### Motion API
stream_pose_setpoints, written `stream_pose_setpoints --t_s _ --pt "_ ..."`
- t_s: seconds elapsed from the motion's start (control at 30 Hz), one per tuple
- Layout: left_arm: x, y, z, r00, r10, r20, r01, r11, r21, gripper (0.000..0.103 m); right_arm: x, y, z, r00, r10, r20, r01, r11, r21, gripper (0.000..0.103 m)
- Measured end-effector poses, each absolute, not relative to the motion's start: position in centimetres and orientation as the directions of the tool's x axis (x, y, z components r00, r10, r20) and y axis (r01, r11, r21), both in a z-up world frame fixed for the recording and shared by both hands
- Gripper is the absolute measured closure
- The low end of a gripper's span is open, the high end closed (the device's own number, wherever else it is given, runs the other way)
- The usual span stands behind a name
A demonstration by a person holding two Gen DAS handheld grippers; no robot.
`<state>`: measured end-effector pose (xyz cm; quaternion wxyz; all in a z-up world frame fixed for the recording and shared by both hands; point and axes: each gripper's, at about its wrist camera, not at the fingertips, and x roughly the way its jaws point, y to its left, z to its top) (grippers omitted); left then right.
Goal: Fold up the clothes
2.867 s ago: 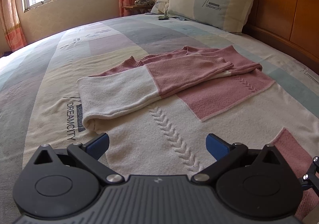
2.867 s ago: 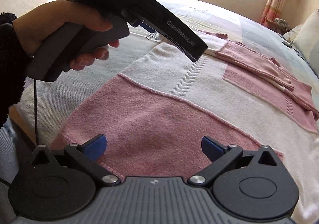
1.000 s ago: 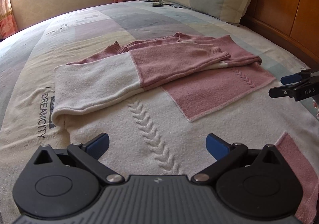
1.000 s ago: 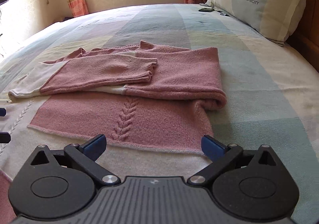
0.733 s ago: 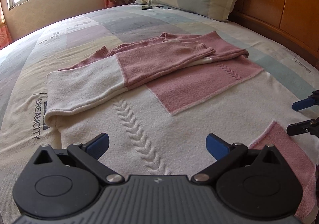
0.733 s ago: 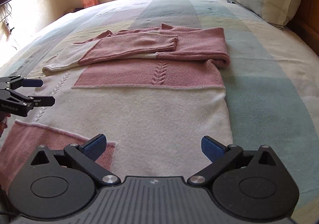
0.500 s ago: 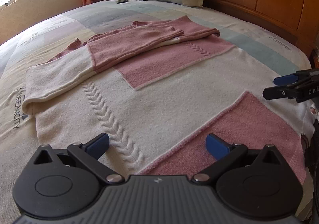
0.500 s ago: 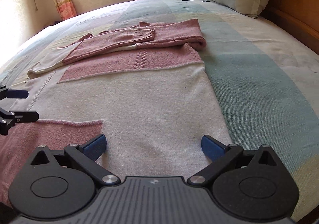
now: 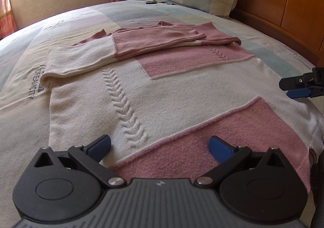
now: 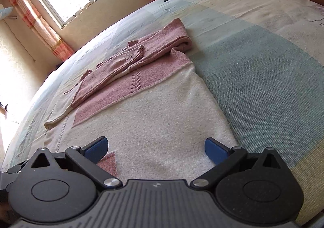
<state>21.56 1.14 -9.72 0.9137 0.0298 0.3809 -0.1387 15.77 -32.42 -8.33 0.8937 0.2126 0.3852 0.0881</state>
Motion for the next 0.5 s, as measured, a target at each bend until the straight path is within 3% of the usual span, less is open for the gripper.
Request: stream_pose_setpoints --t_s 0.23,0.5 --pt "15.9 -0.2 -9.6 0.696 -0.110 -0.709 0.096 0.994 -0.060 0.001 15.7 -30.6 -8.1 0.657 0.277 -0.701 -0.072 0.949 0.307 0.000" --pt "14.2 -3.1 -7.9 0.683 -0.148 -0.715 0.100 0.989 -0.109 0.001 15.7 -29.7 -8.2 0.653 0.234 -0.720 -0.084 0.967 0.238 0.000"
